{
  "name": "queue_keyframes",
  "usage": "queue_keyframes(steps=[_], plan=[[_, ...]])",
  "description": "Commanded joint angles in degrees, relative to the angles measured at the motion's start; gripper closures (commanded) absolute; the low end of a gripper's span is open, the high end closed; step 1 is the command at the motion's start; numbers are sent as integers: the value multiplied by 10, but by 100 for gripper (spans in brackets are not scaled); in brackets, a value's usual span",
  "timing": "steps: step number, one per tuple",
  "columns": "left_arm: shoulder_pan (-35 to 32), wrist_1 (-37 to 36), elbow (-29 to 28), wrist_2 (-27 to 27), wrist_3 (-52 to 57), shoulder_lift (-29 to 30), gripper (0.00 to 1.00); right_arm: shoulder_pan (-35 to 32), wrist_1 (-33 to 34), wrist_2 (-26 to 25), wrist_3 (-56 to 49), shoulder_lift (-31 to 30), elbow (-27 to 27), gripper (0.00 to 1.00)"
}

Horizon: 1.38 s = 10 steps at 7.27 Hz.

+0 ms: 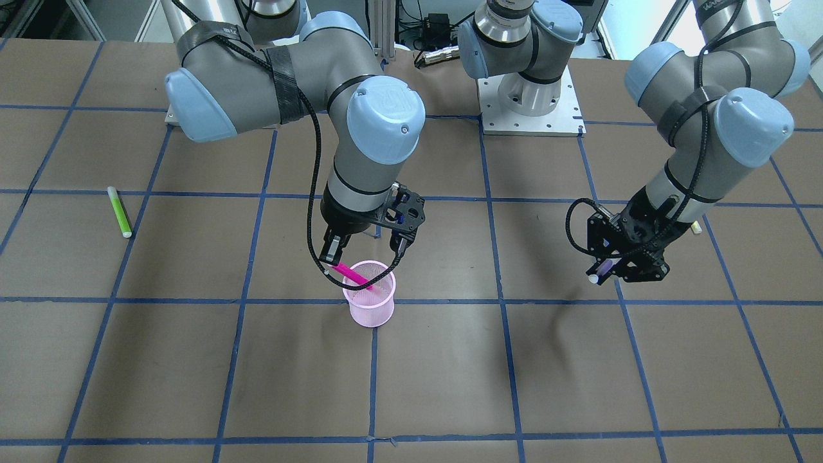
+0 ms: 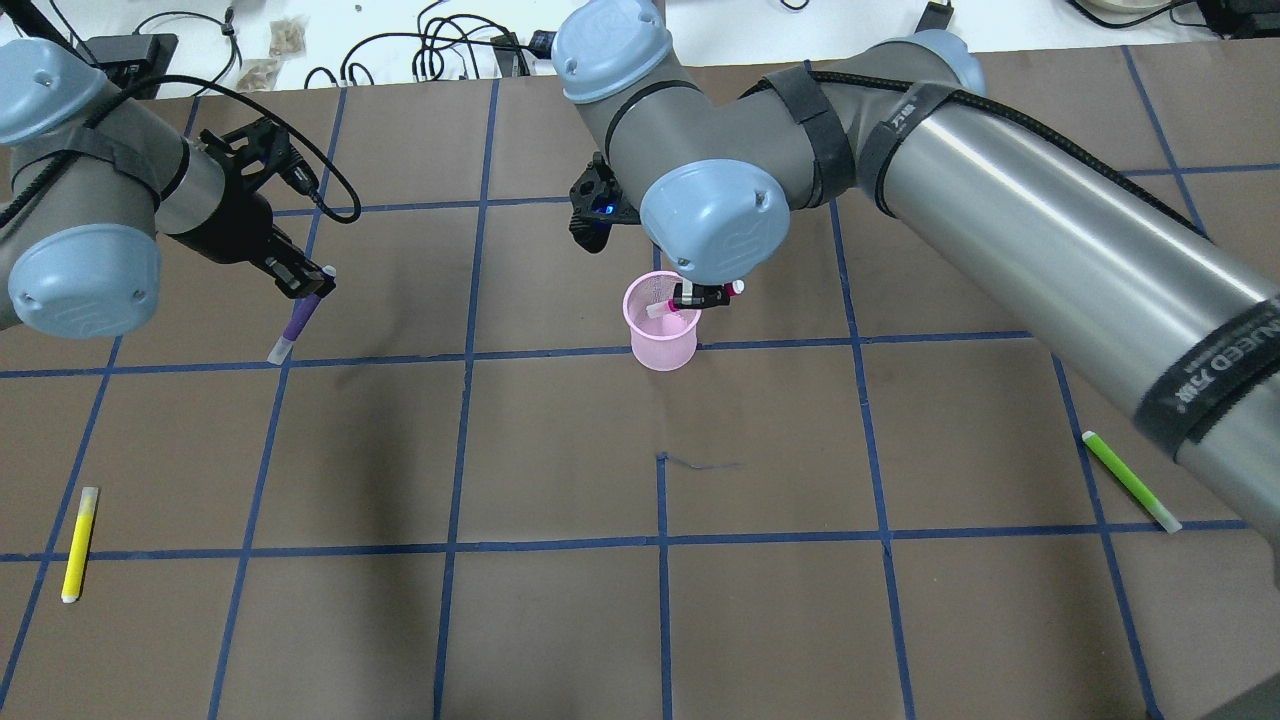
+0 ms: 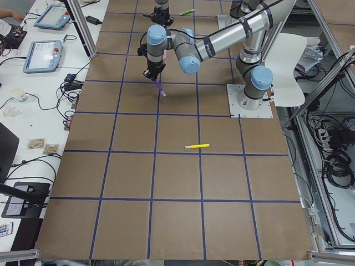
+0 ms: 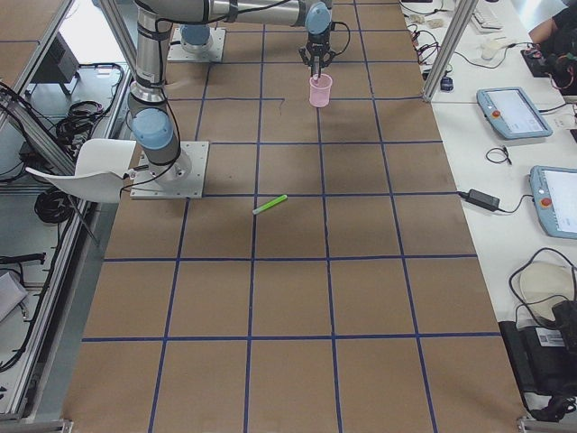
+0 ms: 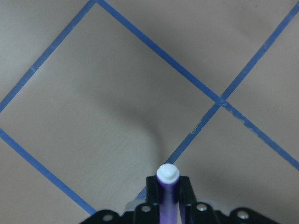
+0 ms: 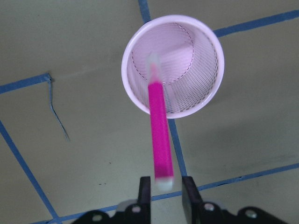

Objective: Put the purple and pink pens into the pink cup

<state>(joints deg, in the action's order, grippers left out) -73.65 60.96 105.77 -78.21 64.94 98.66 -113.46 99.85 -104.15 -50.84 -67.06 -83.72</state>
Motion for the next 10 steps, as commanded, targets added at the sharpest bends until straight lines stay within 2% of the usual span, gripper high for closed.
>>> queue_keyframes(steps=[1, 3, 4, 5, 6, 7, 8, 9, 10], plan=[[0, 0, 0, 38, -24, -10, 100, 0, -3, -1, 19, -4, 5, 0], [-1, 0, -1, 73, -47, -21, 100, 34, 3, 1, 21, -38, 28, 0], [-17, 0, -1, 110, -82, -32, 100, 81, -9, 3, 22, -69, 32, 0], [-61, -11, -7, 115, -134, -34, 100, 135, -31, 6, 37, -112, 29, 0], [-117, -41, -12, 113, -244, -31, 100, 188, -51, 35, 87, -144, 27, 0], [-168, -100, -13, 110, -347, -20, 100, 205, -60, 74, 178, -166, 15, 0], [-204, -130, -13, 110, -478, -6, 100, 206, -47, 101, 288, -178, -6, 0], [-213, -158, -15, 115, -554, 11, 100, 205, -28, 109, 383, -187, -14, 0], [-222, -191, -19, 116, -603, 27, 100, 204, -22, 110, 420, -187, -19, 0]])
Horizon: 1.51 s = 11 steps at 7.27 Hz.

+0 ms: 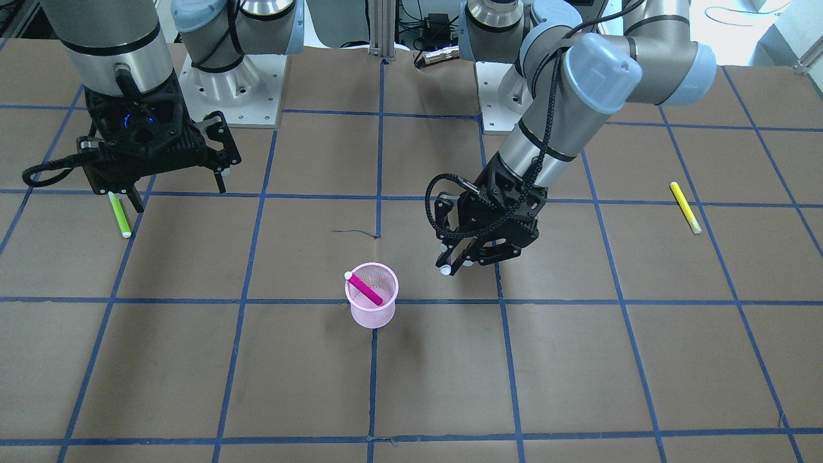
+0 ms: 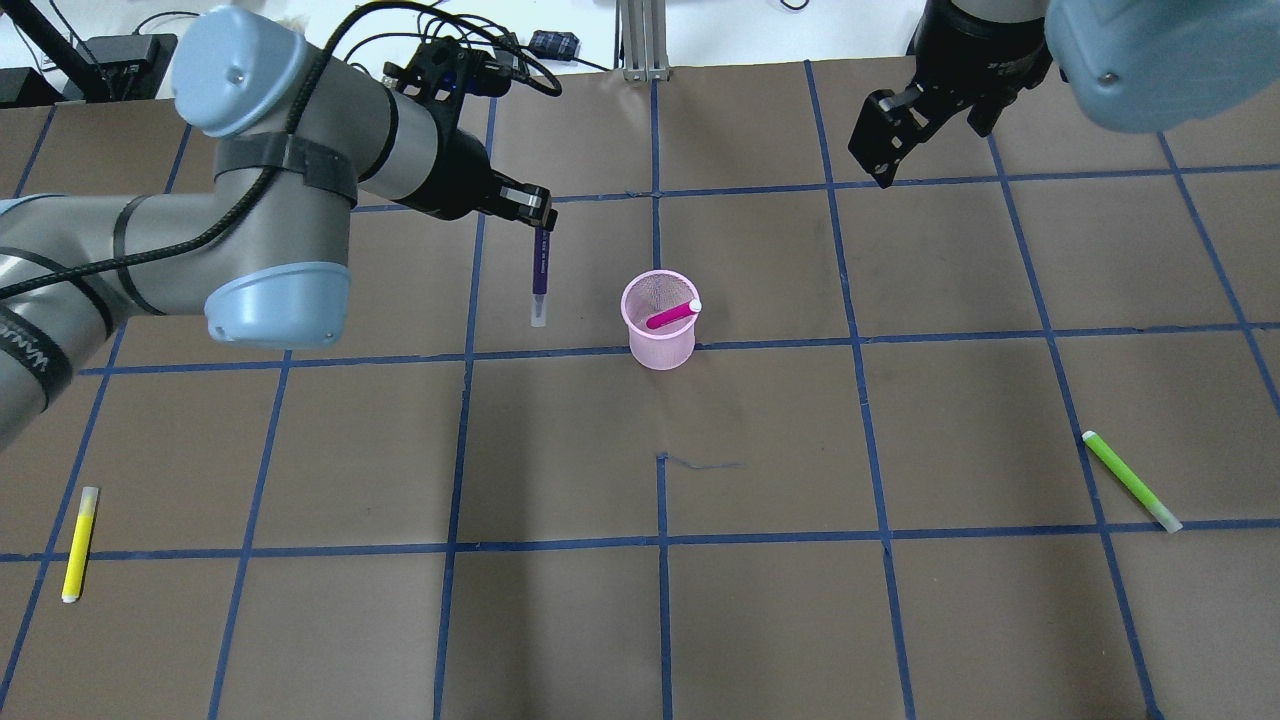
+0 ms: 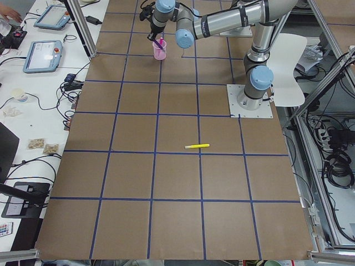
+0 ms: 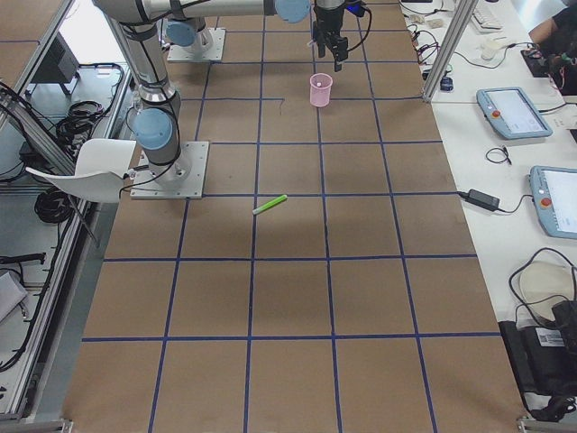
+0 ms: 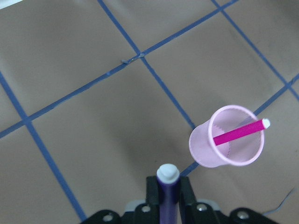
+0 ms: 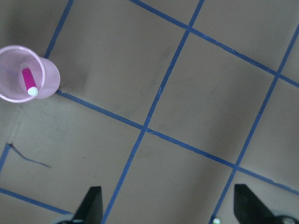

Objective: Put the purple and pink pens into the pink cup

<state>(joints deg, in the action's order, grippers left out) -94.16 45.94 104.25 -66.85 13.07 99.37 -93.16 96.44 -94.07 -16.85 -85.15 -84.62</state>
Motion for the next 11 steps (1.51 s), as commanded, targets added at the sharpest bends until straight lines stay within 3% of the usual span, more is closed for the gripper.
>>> queue_keyframes(steps=[1, 3, 5, 6, 8, 10, 11], plan=[[-37, -89, -13, 0, -150, 40, 100, -2, 43, 9, 81, -7, -13, 0], [-45, -141, -52, -6, -230, 71, 100, 2, 51, 70, 87, -4, -13, 0], [-57, -193, -55, -56, -250, 90, 100, 2, 51, 70, 80, -5, -17, 0], [-59, -234, -49, -57, -251, 107, 100, 3, 52, 69, 77, -5, -22, 0], [-72, -245, -41, -57, -252, 120, 100, 3, 58, 68, 77, -5, -22, 0], [-83, -251, -3, -57, -247, 116, 100, 4, 62, 68, 77, -5, -23, 0], [-83, -289, 14, -57, -248, 116, 100, 3, 63, 68, 77, -5, -27, 0]])
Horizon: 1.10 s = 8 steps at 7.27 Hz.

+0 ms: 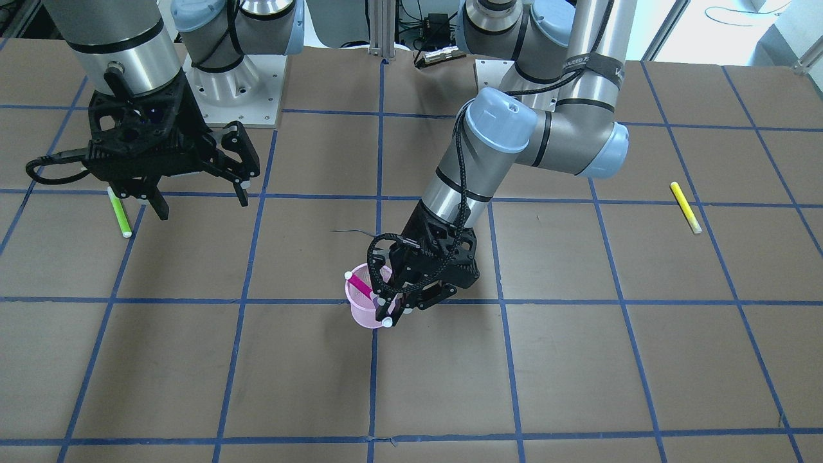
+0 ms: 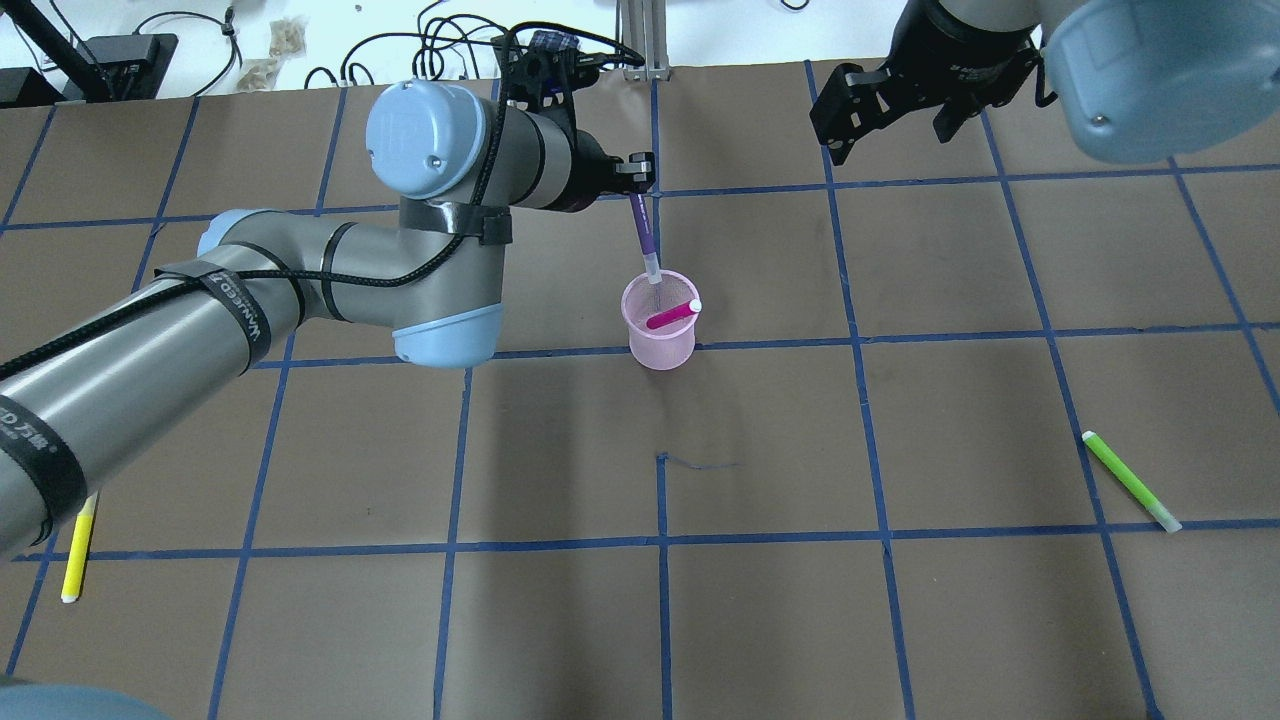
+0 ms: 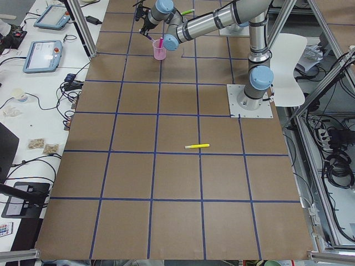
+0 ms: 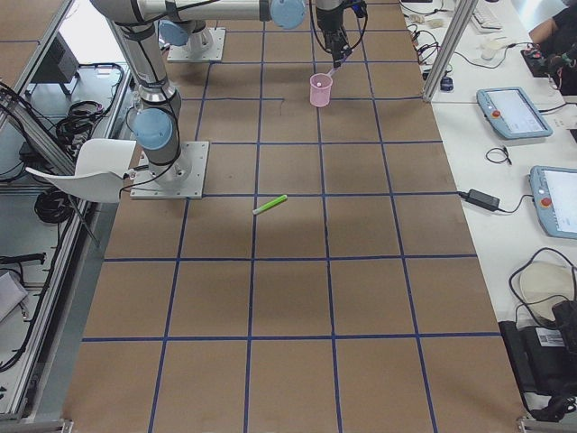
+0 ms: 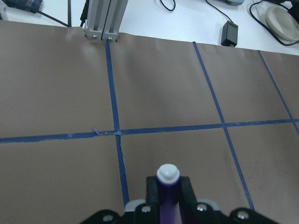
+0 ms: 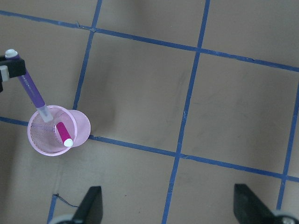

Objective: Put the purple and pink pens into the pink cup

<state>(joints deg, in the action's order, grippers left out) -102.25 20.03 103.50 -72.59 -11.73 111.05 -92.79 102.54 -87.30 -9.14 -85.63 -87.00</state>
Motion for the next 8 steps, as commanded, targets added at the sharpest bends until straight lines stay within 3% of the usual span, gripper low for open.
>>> queue_keyframes(steps=[1, 5, 6, 7, 8], plan=[[-2, -34, 28, -1, 0, -1, 100, 1, 3, 0, 0, -1, -6, 0], [-4, -36, 57, 0, 0, -8, 100, 1, 3, 1, -1, -1, -8, 0], [-4, -36, 57, 0, -1, -3, 33, 1, 3, 1, -2, -1, -8, 0], [-4, -36, 57, 2, -11, -3, 5, 1, 4, 2, -2, -1, -8, 0], [-4, -37, 56, 3, -14, -3, 0, 1, 3, 1, -2, -1, -8, 0]])
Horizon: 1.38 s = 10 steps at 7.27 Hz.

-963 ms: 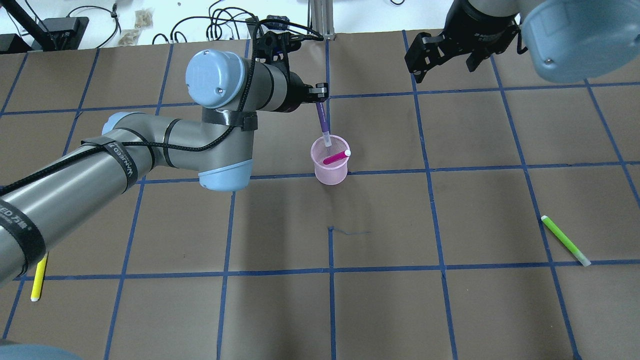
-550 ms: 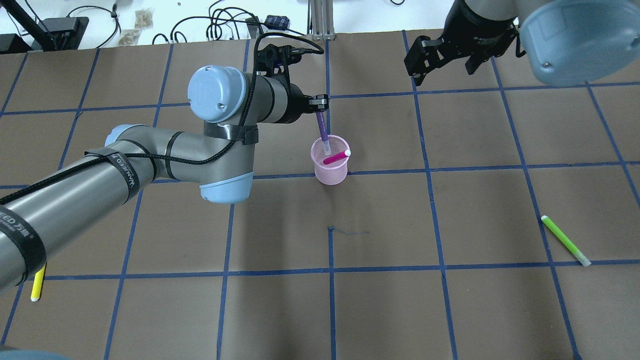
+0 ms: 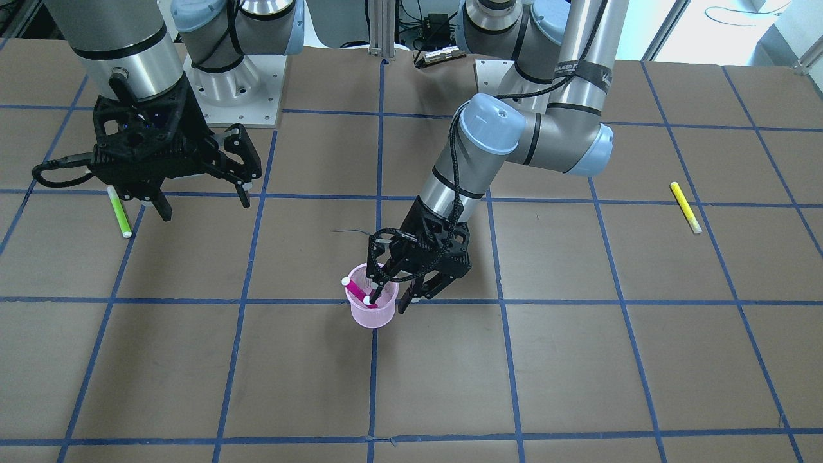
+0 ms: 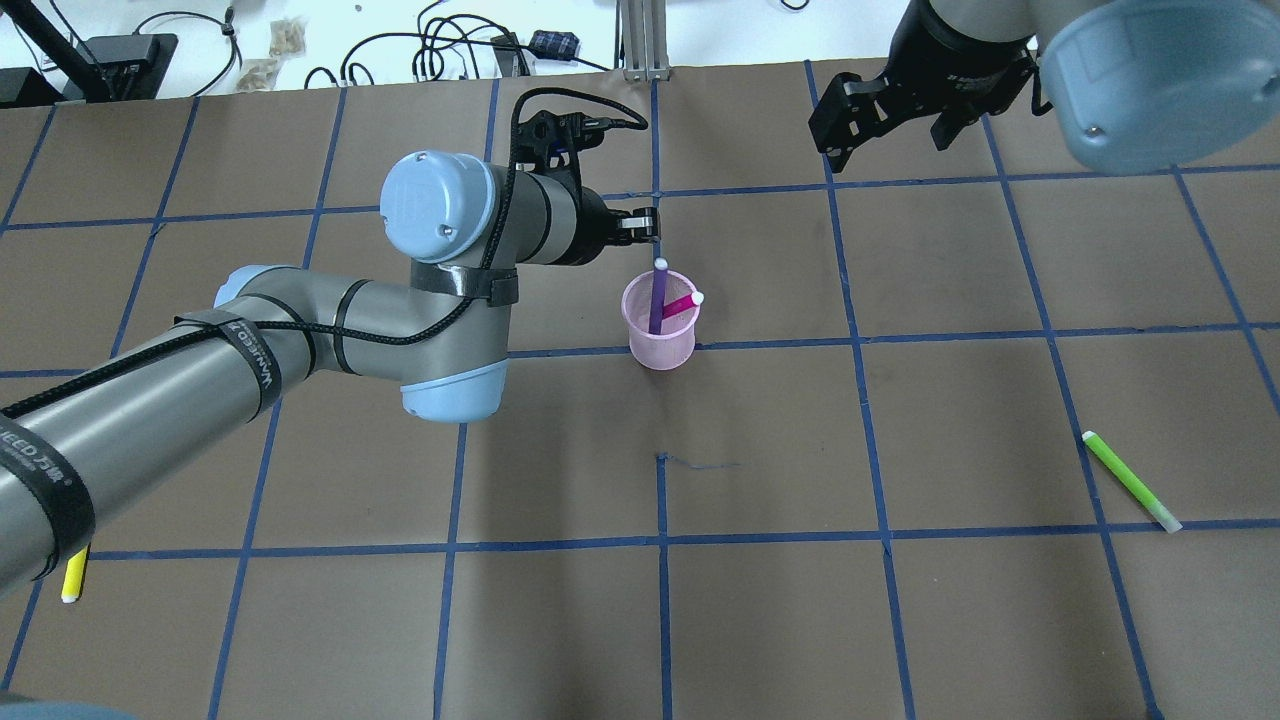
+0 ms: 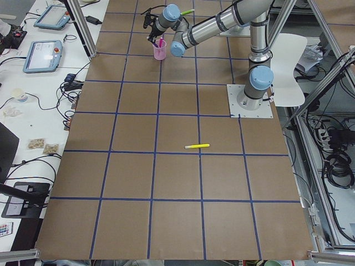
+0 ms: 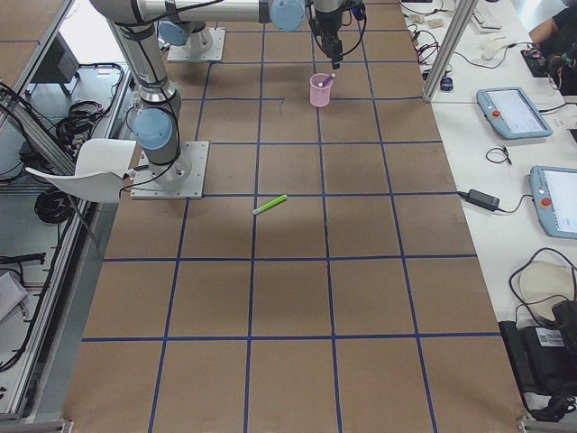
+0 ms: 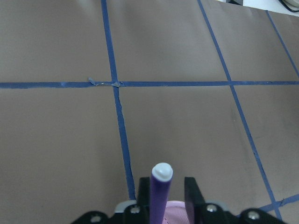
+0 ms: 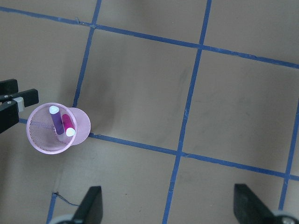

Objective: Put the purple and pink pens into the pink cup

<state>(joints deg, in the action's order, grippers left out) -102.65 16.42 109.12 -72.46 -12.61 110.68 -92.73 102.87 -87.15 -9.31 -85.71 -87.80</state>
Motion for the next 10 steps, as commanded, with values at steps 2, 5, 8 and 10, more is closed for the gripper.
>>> queue_keyframes(steps=[2, 5, 8, 10], plan=[[9, 8, -17, 6, -6, -13, 0, 0, 0, 0, 0, 0, 0, 0], [30, 122, -54, 3, -5, -50, 0, -2, 0, 0, 2, 0, 0, 0], [74, 375, -72, -57, 30, -130, 0, -2, 0, -3, 3, -1, 0, 0], [110, 585, -135, -69, 93, -184, 0, 0, 0, -4, 2, -1, 0, 0]])
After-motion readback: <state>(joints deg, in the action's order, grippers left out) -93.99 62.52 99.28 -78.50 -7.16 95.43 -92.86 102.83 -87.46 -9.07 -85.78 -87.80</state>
